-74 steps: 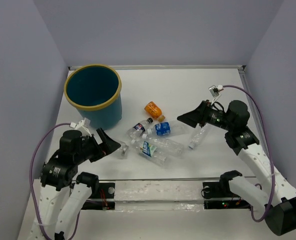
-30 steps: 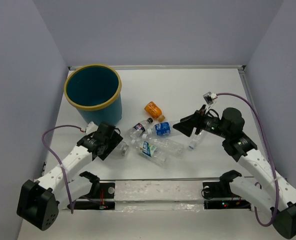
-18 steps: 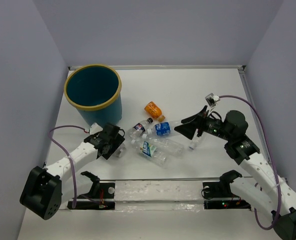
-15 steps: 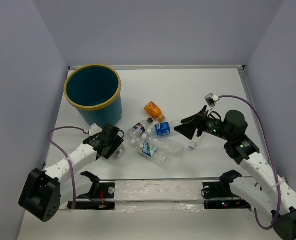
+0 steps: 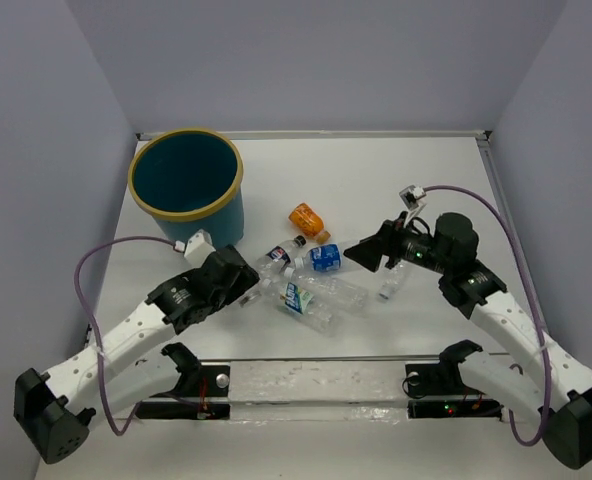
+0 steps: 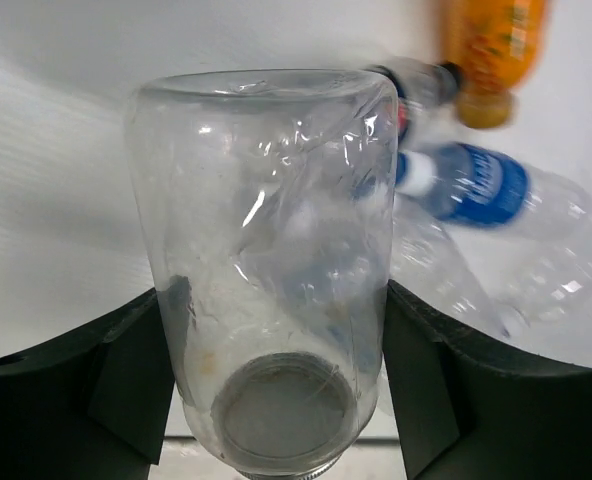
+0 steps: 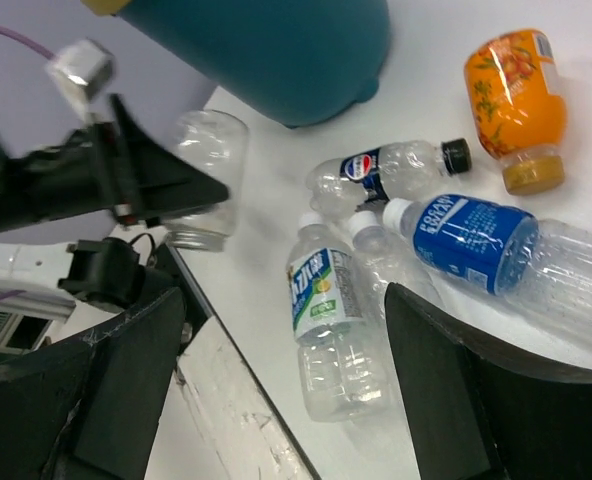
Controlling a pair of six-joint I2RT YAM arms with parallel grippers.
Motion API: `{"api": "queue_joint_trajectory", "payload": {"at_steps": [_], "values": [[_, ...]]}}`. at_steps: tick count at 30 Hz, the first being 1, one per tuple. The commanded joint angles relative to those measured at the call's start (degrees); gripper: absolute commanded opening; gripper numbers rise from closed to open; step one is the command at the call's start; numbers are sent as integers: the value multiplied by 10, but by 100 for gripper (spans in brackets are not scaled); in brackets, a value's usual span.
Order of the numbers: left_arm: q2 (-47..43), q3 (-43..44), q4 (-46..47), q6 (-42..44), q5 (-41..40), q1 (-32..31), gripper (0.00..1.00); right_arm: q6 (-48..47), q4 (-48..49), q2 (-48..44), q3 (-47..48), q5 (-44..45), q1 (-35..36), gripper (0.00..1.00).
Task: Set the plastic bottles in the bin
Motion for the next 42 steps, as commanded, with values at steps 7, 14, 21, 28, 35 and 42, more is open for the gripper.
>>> {"api": "queue_joint_trajectory", "payload": {"at_steps": [7,14,21,28,35,42], "values": [[89,324,-61,58,-224,-314,51,-72,-9,149,81,86,23,88],[104,377,245,344,-369,-312,51,-164,-35,286,176,131,28,91],[109,386,347,448,-208,-73,51,-262,-87,425,302,122,39,94],[164,421,343,456,-112,106,51,-365,-206,573,456,152,49,96],[181,401,336,434,-61,270,52,-383,-224,647,522,135,76,97],[208,366,344,438,-43,343,68,-383,-230,705,583,206,88,93]]}}
